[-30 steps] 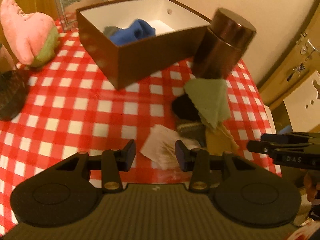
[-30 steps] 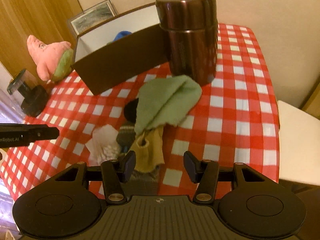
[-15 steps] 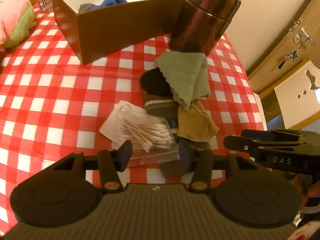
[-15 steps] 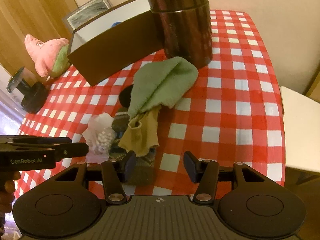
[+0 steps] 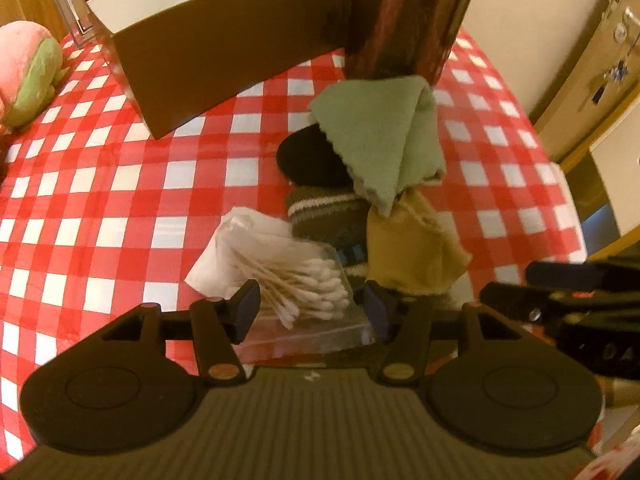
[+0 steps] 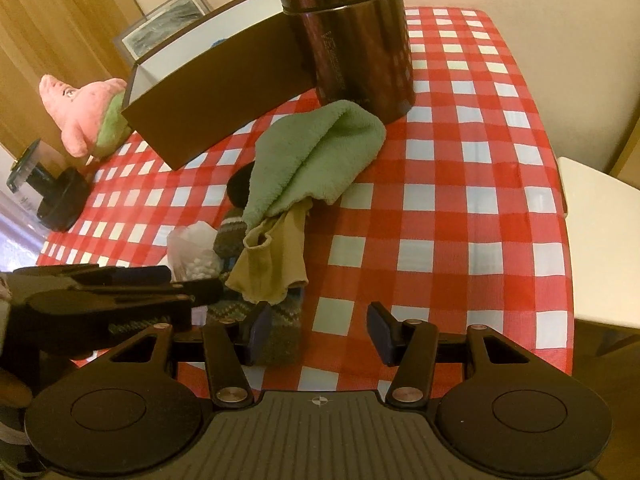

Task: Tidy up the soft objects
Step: 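Grasp the cotton swab bag with the left tool while the right tool grasps the beige sock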

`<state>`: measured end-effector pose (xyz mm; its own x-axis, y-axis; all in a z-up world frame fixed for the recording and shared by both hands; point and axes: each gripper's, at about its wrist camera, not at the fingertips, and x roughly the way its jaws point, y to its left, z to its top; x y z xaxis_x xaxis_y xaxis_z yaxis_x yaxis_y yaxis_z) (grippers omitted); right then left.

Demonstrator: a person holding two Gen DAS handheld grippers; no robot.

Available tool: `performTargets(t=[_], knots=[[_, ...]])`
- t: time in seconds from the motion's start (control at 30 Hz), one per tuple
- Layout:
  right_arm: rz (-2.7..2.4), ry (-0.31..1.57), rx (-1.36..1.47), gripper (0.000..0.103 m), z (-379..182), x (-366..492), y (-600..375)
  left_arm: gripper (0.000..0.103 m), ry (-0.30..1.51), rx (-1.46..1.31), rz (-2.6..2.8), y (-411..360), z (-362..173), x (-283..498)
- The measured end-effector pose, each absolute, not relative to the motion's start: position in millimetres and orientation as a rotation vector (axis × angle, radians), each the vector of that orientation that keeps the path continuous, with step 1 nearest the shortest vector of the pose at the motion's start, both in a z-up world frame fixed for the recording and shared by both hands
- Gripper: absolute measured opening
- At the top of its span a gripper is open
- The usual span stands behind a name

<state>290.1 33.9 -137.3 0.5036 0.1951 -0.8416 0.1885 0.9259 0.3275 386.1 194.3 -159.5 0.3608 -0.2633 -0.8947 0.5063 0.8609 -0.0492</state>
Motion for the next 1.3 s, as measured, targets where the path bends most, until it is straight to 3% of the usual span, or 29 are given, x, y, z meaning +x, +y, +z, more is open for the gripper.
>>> performTargets(t=[0.43,0.63,0.93,1.1,1.3], knots=[[0.028,1.060,0.411,0.053,-141.9,294.8,40.2,0.055,1.102,0.353,-0.425,258.9,-170.5,377.9],[0.061,1.024,0.398,0.053,-136.8,301.4,47.2,0.070,1.094,0.161,-0.511,271.7,-141.9,388.0],[0.100,0.999,0.347,0.053,-136.2,320.7,60.9,0.070,1.129,0.138,-0.433,251.7,-167.4,423.2],[0.099,0.998,0.334,0.055,-141.0,330.7,64.8,0.061,1.154,0.155,-0.400,253.6,-181.4,429.1],[0.093,1.007,0.331,0.058,-148.9,339.6,67.9,0.033,1.127,0.176,-0.440,266.8,-181.4,426.7]])
